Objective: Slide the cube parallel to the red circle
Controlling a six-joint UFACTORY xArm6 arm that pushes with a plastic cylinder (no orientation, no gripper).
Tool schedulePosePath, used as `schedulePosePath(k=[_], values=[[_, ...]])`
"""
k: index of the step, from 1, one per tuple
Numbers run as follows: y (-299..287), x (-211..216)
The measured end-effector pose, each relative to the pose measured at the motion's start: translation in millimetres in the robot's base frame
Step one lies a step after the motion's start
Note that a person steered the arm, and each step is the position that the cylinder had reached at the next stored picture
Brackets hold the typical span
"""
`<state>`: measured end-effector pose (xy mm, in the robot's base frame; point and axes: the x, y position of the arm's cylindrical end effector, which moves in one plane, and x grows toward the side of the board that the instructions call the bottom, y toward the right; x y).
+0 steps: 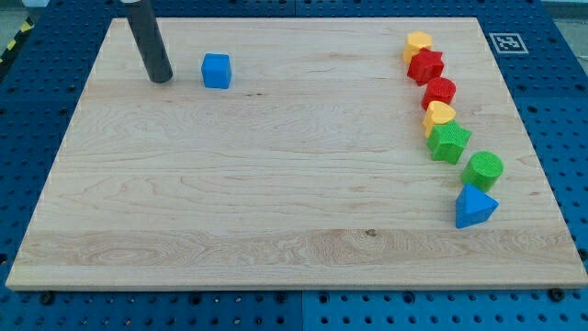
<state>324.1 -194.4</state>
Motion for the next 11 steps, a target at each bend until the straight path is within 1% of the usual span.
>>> schedulePosePath(k=[1, 4, 7, 8, 9, 10, 11], values=[[4, 0], [102, -6], [162, -6], [196, -4], [213, 13], [220, 54], [256, 57]])
